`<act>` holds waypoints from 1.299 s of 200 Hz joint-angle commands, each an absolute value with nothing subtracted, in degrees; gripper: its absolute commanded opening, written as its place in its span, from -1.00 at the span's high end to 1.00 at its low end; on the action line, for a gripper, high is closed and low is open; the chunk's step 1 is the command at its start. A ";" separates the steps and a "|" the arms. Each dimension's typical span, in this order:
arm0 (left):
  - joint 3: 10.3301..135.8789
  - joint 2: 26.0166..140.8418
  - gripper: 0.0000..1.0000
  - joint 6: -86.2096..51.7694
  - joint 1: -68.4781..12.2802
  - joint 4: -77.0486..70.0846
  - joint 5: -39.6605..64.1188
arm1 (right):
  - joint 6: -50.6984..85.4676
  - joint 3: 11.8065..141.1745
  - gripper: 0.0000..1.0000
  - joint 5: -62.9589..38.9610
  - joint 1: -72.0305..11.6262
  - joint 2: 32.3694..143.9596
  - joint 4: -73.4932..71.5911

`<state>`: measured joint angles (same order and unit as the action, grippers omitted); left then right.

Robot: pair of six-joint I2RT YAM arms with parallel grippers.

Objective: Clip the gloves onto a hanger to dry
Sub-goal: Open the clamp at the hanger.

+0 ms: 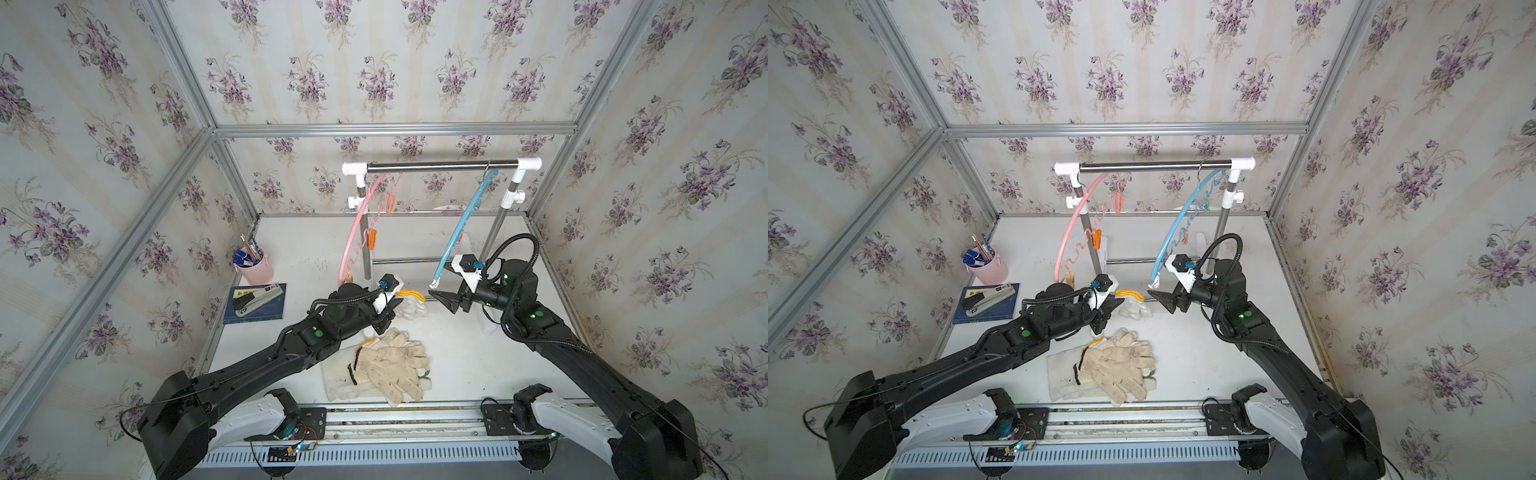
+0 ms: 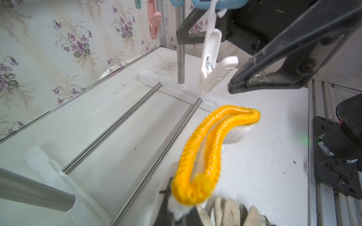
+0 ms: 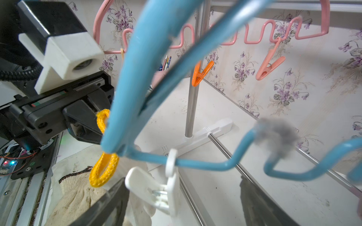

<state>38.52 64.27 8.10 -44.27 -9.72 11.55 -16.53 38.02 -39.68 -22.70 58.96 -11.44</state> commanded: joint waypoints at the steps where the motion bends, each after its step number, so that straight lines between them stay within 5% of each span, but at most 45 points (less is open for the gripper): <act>1: 38.87 64.16 0.97 8.33 -44.19 -9.78 11.21 | -17.23 38.41 -0.76 -38.10 -23.71 59.02 -12.63; 100: 38.84 63.80 0.96 8.37 -44.21 -9.05 11.07 | -16.72 38.59 -0.40 -38.23 -24.07 58.77 -12.94; 211: 38.67 63.53 0.96 8.61 -44.21 -8.46 11.05 | -15.92 38.45 -0.49 -34.28 -26.39 59.35 -14.87; 260: 38.76 62.93 0.95 8.68 -44.21 -7.91 10.90 | -16.08 38.41 -0.32 -34.81 -26.44 59.22 -15.29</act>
<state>38.61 63.26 8.12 -44.27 -7.53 11.31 -16.08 38.33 -34.70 -26.30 59.24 -13.47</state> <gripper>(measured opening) 0.064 0.694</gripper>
